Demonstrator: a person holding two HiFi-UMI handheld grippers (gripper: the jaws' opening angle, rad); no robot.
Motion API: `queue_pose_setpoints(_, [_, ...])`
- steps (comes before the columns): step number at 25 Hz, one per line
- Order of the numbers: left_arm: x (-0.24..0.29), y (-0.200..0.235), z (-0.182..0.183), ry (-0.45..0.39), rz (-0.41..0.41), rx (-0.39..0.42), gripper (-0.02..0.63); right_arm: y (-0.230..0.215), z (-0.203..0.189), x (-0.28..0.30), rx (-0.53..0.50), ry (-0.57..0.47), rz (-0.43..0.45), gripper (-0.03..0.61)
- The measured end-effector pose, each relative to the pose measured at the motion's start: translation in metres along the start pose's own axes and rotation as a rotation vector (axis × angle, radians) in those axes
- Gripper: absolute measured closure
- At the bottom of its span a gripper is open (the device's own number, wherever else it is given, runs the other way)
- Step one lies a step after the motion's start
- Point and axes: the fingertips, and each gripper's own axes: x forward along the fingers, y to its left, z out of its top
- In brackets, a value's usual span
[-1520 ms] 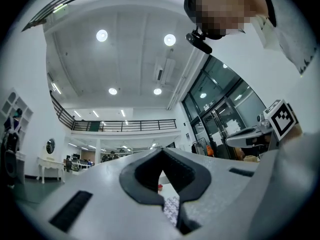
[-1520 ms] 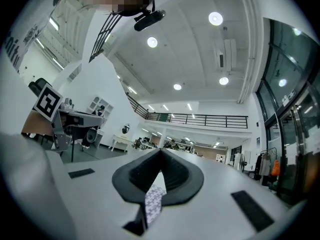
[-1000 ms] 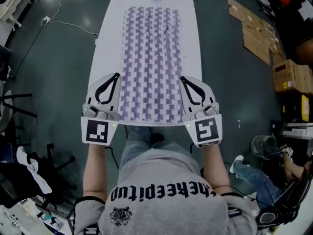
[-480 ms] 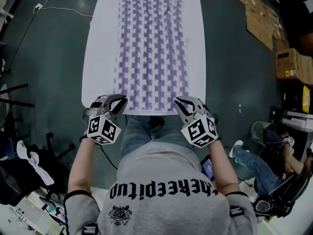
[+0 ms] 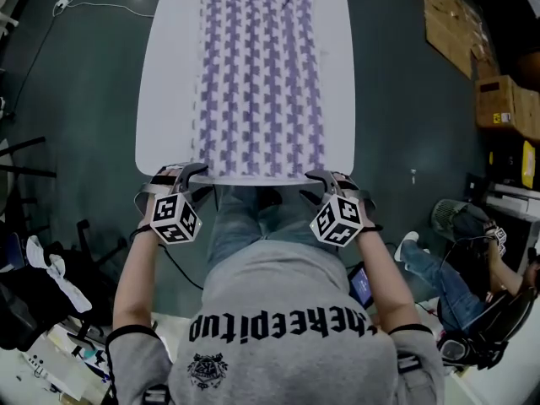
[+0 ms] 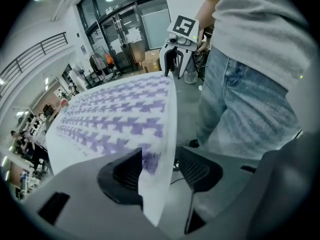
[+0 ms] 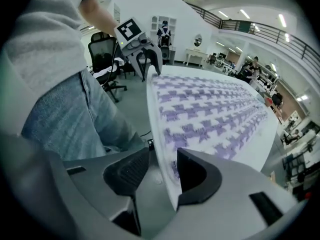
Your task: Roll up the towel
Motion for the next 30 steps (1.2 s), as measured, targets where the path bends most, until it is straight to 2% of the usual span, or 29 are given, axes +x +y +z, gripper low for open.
queue_pose_setpoints(3, [0.013,0.0,-0.01,0.04,-0.006,-0.002,0.407,-0.012,-0.009,0.012,-0.014,0.034,-0.014,0.42])
queue_pose_setpoints(6, [0.024,0.011,-0.015,0.062,0.026,0.004,0.408,-0.031,-0.017,0.024,-0.025,0.067,-0.041,0.422])
queue_pose_setpoints(8, [0.023,0.017,-0.014,0.065,0.056,-0.004,0.442,-0.034,-0.019,0.024,-0.038,0.075,-0.053,0.427])
queue_pose_setpoints(11, [0.018,0.011,-0.011,0.068,0.068,-0.005,0.52,-0.026,-0.023,0.015,-0.047,0.072,-0.064,0.501])
queue_pose_setpoints(14, [0.012,-0.002,-0.009,0.055,0.028,-0.026,0.543,-0.016,-0.023,0.008,-0.038,0.06,-0.037,0.532])
queue_pose_setpoints(18, [-0.008,-0.015,-0.005,-0.009,-0.034,-0.145,0.548,-0.007,-0.013,-0.008,0.022,0.017,-0.015,0.54])
queue_pose_setpoints(21, [-0.023,-0.003,-0.001,-0.08,-0.07,-0.265,0.548,-0.021,0.001,-0.022,0.07,-0.018,-0.038,0.54])
queue_pose_setpoints(23, [-0.025,0.008,0.001,-0.108,-0.08,-0.317,0.547,-0.034,0.005,-0.025,0.087,-0.032,-0.066,0.54])
queue_pose_setpoints(28, [-0.028,0.021,-0.001,-0.099,-0.032,-0.377,0.548,-0.048,0.011,-0.025,0.079,-0.002,-0.146,0.54])
queue_pose_setpoints(30, [-0.026,0.041,-0.004,-0.08,-0.005,-0.385,0.546,-0.065,0.016,-0.021,0.075,0.024,-0.169,0.54])
